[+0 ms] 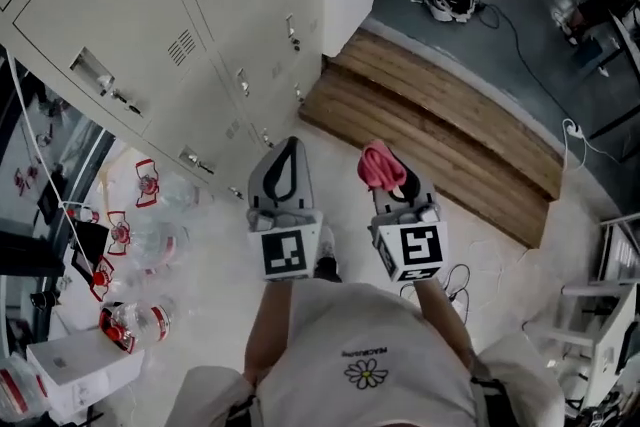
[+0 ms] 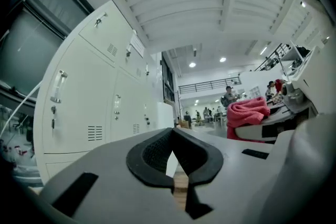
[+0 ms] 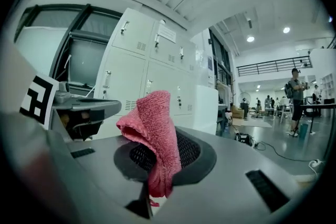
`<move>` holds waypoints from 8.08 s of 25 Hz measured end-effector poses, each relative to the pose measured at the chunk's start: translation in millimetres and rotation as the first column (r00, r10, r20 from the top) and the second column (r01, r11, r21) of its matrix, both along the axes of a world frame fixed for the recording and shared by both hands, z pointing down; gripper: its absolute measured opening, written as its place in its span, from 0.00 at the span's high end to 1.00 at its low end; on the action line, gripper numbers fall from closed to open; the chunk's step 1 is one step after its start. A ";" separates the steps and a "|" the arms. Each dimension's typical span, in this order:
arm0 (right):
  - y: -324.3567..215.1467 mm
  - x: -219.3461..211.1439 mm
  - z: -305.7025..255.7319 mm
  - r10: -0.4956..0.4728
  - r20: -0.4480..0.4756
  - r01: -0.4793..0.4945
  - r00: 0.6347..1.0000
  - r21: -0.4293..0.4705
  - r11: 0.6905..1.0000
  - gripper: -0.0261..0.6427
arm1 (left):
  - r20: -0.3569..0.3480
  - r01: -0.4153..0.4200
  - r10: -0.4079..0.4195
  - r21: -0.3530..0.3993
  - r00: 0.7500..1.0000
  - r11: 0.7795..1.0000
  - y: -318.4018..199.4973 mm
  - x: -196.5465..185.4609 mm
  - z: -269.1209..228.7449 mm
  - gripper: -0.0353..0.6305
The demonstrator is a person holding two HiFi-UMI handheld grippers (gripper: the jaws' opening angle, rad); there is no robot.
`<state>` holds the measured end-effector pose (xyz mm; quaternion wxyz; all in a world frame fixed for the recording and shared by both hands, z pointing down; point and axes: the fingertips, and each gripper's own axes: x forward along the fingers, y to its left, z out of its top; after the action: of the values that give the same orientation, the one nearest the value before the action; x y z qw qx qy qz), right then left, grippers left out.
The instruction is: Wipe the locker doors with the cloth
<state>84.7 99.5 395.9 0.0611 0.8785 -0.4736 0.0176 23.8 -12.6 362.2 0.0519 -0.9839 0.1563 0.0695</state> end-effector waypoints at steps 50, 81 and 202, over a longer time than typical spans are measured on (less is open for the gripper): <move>-277.4 39.8 -60.5 -0.819 -0.196 0.842 0.539 0.138 0.521 0.92 | -0.040 0.860 -0.860 0.039 0.509 0.508 -160.3 -32.4 -50.6 0.92; -428.6 -186.6 -322.6 -0.826 -0.478 0.954 0.299 0.144 0.262 0.92 | 0.050 0.887 -0.885 -0.005 0.462 0.463 -157.5 -116.6 -42.5 0.92; -451.1 43.9 -277.7 -0.633 -0.519 0.785 0.575 0.129 0.606 0.92 | 0.120 0.861 -0.853 -0.031 0.508 0.508 -182.2 -87.6 -10.3 0.92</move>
<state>128.6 -351.6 118.2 0.0084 0.5857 -0.7597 -0.2823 -63.8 -194.9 351.9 0.0437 -0.7813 0.6224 -0.0160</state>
